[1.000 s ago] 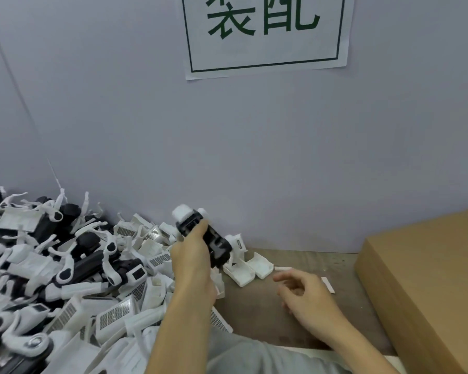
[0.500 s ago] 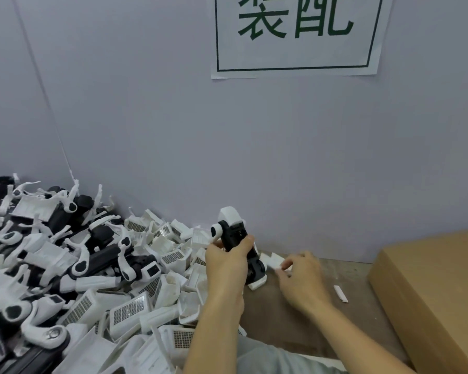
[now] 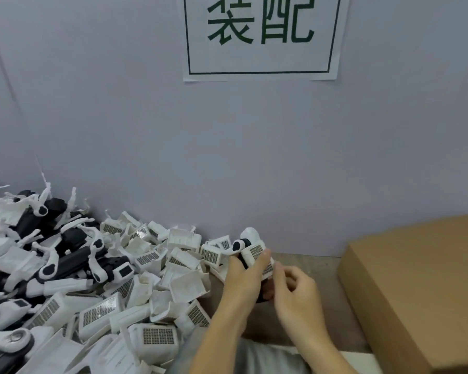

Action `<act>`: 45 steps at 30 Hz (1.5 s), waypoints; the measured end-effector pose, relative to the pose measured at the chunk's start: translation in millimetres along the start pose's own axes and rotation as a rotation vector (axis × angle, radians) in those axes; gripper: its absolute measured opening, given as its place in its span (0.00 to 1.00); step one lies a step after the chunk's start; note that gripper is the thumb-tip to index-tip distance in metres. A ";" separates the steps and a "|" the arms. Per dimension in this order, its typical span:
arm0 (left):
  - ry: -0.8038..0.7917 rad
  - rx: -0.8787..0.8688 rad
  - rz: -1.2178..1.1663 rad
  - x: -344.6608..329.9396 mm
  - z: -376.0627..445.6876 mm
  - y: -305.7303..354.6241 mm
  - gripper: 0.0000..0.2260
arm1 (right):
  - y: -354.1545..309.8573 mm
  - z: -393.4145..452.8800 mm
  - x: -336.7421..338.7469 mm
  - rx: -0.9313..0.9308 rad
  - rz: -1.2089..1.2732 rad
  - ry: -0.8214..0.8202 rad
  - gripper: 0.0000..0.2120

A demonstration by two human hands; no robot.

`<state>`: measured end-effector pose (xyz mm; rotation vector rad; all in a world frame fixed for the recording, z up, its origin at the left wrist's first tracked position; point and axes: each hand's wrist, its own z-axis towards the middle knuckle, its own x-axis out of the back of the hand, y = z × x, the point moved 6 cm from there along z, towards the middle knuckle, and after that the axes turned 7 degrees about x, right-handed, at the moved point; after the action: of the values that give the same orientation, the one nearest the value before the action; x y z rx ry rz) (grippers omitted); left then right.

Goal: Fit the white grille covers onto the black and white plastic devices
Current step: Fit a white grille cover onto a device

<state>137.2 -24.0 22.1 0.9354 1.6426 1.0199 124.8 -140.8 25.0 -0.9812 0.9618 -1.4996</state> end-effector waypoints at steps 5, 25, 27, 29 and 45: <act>0.105 -0.150 0.099 8.4 -6.5 3.9 0.10 | -2.6 2.9 4.2 0.115 -0.233 -0.055 0.05; -0.080 -0.202 0.087 -8.5 -9.7 2.3 0.05 | 24.0 26.6 8.7 -0.102 0.389 -0.085 0.09; -0.067 -0.214 0.090 -6.9 -9.2 2.8 0.06 | 27.7 27.8 7.2 -0.103 0.388 -0.093 0.10; -0.070 -0.241 0.133 -7.9 -9.1 2.7 0.07 | 30.0 27.6 3.8 -0.109 0.394 -0.136 0.11; -0.016 -0.264 0.344 -13.5 -11.7 -0.9 0.06 | 21.6 23.8 10.6 -0.113 0.357 -0.013 0.09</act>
<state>129.2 -38.9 28.0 1.0614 1.3173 1.4195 153.0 -155.7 13.8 -0.8444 1.1556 -1.1496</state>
